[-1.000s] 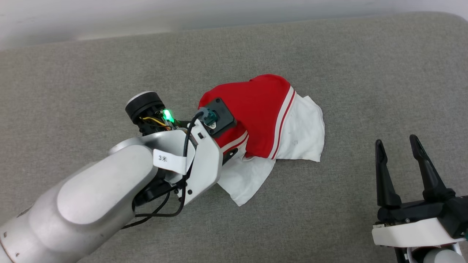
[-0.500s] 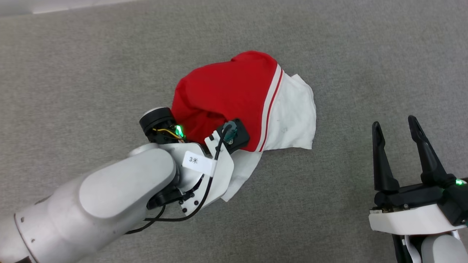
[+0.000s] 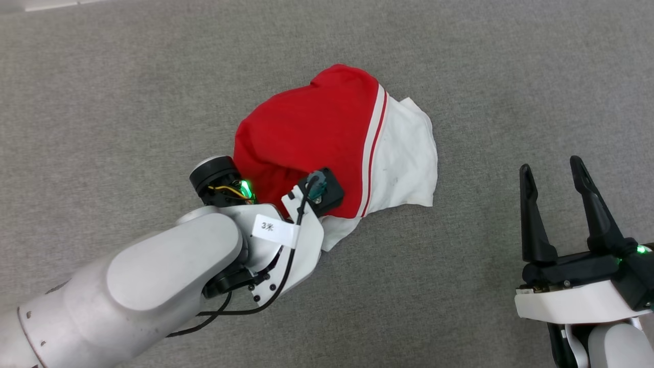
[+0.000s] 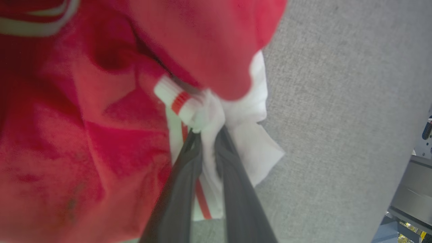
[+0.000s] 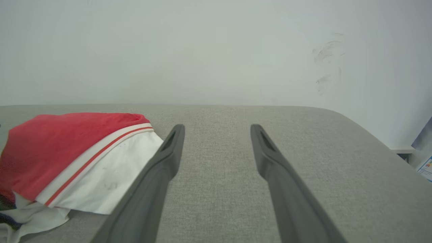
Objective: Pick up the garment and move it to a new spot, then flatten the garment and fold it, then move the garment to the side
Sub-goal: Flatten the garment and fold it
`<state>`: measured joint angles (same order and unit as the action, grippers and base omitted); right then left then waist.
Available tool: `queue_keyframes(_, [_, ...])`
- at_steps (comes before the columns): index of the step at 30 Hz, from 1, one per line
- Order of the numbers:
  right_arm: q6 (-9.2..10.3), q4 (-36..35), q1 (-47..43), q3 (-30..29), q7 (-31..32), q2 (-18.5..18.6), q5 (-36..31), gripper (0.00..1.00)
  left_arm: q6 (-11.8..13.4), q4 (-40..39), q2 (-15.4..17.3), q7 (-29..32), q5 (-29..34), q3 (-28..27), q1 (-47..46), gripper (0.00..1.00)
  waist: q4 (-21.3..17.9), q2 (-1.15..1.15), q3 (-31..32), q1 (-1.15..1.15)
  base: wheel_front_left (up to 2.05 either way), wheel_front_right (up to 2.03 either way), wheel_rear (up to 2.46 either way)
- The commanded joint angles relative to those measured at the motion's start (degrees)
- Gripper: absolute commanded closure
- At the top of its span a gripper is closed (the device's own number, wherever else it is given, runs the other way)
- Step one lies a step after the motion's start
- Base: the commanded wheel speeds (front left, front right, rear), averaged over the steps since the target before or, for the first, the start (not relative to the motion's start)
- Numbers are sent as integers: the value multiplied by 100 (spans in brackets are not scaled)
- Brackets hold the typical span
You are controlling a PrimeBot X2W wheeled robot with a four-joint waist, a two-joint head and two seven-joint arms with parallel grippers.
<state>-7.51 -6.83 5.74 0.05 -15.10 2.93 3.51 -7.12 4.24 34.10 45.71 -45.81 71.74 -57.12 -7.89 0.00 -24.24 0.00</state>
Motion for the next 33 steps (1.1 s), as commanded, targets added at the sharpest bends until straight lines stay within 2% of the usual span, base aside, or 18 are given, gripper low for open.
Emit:
queue_keyframes(1, [4, 4, 74, 1, -9, -8, -31, 0, -45, 123, 22, -60, -122, 284, 372, 100, 47, 0, 88, 0, 0, 0, 0])
queue_keyframes(7, [4, 27, -145, -95, -9, -7, -60, 0, -28, 90, 168, -1356, -375, 146, -164, 100, 267, 0, 465, 0, 0, 0, 0])
queue_keyframes(13, [4, 41, -275, -106, -9, -8, -90, 0, 9, 65, 607, -2044, -454, -69, -173, 100, 537, 0, 782, 0, 0, 0, 0])
queue_keyframes(20, [4, 33, -369, -132, -9, -8, -118, 0, 425, -48, 1387, -2424, -610, -270, 352, 100, 730, 0, 894, 0, 0, 0, 0])
queue_keyframes(25, [4, 53, -363, -97, -9, -8, -119, 0, 716, 71, 1767, -2650, -995, -289, 1009, 100, 737, 0, 847, 0, 0, 0, 0])
queue_keyframes(29, [4, 72, -356, -106, -9, -8, -134, 0, 837, 270, 1799, -2873, -1288, -237, 1560, 100, 703, 0, 804, 0, 0, 0, 0])
queue_keyframes(33, [4, 114, -372, -128, -9, -8, -162, 0, 931, 438, 1651, -3056, -1439, -209, 1908, 100, 699, 0, 863, 0, 0, 0, 0])
